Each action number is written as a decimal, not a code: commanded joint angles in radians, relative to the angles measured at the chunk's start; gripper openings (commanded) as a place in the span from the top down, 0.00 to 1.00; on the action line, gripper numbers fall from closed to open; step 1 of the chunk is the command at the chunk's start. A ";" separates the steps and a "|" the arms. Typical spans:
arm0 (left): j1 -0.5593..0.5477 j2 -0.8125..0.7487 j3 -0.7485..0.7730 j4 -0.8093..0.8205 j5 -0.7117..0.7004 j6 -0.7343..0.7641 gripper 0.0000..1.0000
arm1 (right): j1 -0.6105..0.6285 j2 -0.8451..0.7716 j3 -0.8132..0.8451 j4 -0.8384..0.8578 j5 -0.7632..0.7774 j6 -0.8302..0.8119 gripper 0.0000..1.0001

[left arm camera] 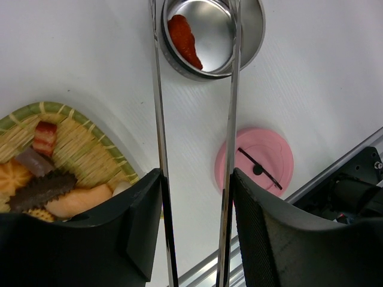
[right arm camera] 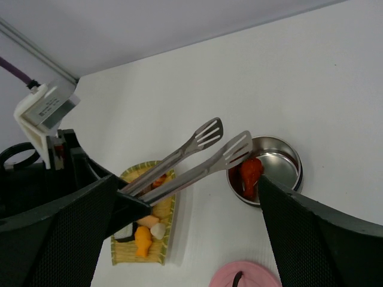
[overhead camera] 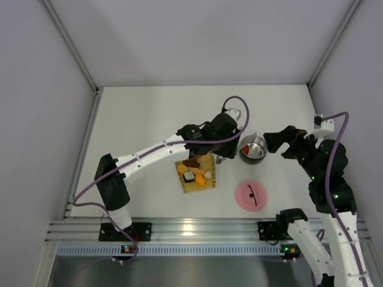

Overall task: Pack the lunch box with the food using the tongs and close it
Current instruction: Place the fake food in the packing box, then pick up the fake food from the plate.

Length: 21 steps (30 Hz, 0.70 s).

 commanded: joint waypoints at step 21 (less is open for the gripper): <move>-0.003 -0.556 -0.579 -0.084 -0.285 -0.197 0.46 | -0.012 0.019 -0.001 0.039 -0.044 0.027 0.00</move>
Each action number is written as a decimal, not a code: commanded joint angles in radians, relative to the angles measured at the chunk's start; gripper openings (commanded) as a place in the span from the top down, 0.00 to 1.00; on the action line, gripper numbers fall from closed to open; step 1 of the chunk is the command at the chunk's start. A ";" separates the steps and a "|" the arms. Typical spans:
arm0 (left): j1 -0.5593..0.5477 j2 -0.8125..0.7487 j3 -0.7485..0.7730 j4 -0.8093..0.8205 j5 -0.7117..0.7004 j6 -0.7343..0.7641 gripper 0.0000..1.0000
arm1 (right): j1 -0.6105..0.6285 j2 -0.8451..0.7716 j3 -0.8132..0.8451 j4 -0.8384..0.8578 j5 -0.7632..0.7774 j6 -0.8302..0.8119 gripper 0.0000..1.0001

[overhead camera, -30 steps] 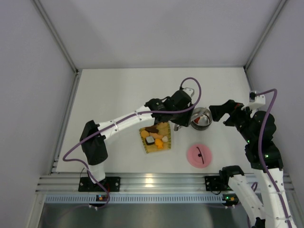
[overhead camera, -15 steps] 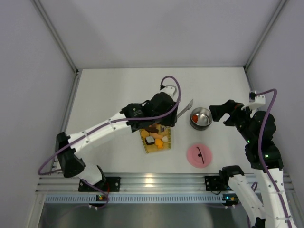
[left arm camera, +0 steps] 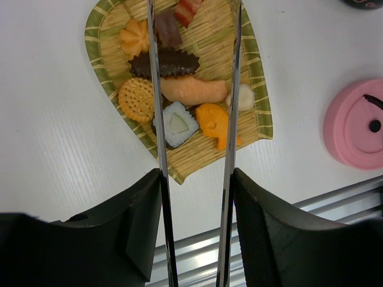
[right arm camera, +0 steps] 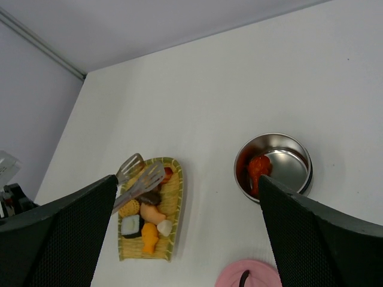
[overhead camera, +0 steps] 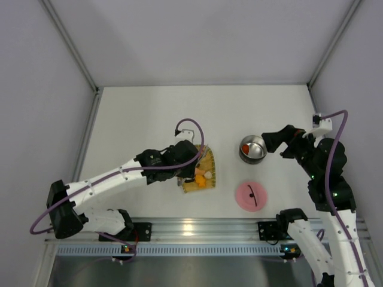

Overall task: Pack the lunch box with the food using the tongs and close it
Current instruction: Pick up the fake food from the plate.

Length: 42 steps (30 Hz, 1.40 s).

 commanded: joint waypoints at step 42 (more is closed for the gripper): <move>-0.001 0.082 -0.013 0.059 0.001 0.011 0.59 | -0.011 -0.006 -0.018 0.032 -0.010 0.016 0.00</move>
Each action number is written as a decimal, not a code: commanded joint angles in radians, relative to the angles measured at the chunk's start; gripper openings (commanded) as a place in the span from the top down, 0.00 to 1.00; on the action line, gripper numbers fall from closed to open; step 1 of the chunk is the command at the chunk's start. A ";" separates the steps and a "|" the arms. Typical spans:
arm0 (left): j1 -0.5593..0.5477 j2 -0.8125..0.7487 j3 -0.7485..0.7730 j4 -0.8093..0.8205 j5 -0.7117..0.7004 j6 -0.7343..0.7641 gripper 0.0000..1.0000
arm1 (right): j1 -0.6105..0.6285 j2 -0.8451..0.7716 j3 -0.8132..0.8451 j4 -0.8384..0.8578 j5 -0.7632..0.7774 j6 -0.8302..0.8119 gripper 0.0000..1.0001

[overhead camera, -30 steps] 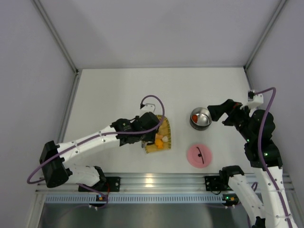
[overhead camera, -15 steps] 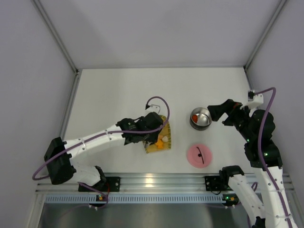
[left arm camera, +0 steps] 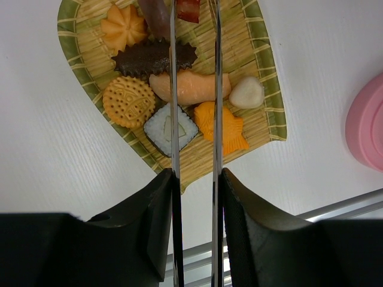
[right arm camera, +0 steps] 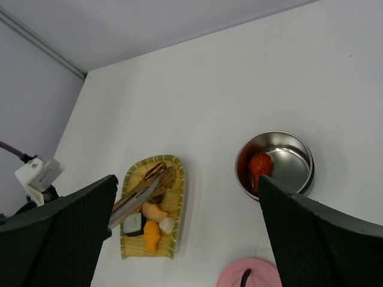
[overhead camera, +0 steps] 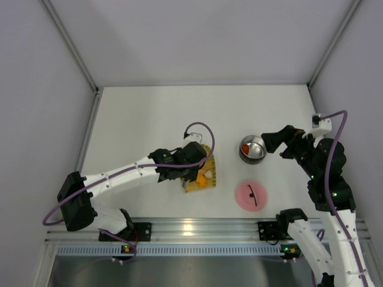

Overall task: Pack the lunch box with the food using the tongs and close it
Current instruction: Pick up the fake food from the plate.

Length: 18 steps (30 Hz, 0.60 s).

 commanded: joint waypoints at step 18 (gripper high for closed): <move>-0.002 0.018 0.247 -0.013 0.011 0.061 0.82 | -0.012 -0.004 -0.003 0.027 0.005 0.010 0.01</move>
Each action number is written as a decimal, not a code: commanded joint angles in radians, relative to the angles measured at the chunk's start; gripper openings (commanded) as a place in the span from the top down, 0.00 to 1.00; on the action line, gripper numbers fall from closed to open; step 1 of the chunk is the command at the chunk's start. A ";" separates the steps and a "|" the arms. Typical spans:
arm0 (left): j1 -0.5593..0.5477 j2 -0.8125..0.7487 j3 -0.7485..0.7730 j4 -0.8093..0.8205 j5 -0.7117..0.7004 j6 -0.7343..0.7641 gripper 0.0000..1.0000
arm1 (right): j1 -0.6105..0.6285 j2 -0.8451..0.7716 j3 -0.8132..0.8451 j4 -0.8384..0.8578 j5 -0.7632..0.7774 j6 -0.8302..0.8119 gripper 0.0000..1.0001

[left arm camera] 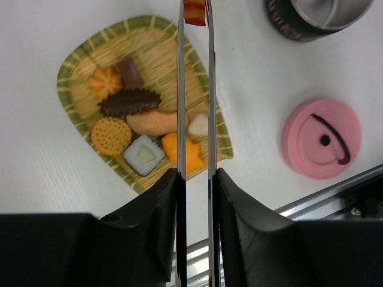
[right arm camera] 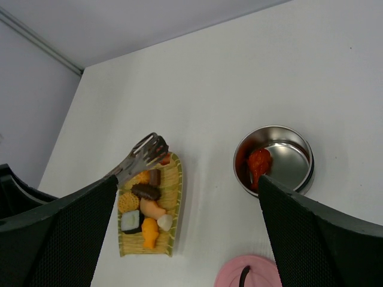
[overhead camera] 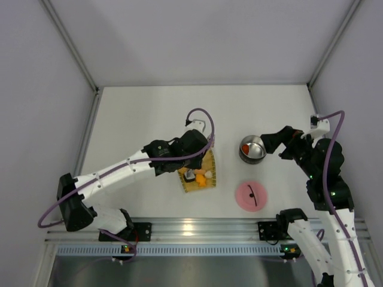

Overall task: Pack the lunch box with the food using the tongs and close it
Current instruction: Pick up the fake food from the plate, then place the fake food in the packing box.

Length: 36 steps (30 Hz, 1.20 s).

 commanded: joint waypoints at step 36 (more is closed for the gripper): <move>-0.041 0.307 0.428 0.166 0.173 0.086 0.46 | -0.012 0.003 0.088 -0.045 0.035 -0.034 0.00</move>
